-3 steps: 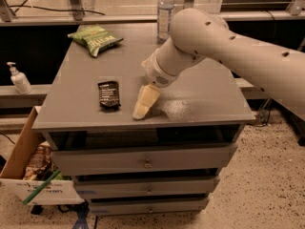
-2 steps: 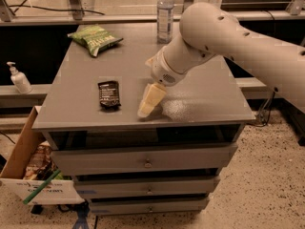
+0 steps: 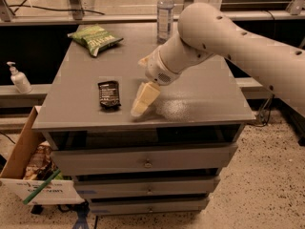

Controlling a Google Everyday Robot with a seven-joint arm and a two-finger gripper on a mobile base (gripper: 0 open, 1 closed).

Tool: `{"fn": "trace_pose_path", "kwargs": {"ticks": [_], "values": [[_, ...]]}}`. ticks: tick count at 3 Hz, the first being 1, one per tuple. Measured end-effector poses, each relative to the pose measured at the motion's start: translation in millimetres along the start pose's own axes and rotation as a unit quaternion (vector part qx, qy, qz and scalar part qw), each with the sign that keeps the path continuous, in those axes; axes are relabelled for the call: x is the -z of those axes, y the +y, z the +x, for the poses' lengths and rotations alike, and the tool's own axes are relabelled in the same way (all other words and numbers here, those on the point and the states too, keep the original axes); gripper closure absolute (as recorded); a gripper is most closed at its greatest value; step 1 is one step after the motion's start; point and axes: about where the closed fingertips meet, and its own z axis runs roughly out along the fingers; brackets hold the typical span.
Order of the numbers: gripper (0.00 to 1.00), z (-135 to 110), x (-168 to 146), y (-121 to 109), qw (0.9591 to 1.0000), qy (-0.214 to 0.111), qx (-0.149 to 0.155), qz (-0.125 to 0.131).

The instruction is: Move rxbar chocolate near blue plastic bottle

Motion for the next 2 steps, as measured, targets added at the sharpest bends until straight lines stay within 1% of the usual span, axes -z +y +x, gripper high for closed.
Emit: {"fn": "trace_pose_path", "kwargs": {"ticks": [1,2], "values": [[0.0,-26.1,-8.8,8.3,0.9987,-0.047,-0.001,-0.017],[0.0,-37.7,-26.7,8.7,0.9973,-0.068,-0.011,-0.024]]}}
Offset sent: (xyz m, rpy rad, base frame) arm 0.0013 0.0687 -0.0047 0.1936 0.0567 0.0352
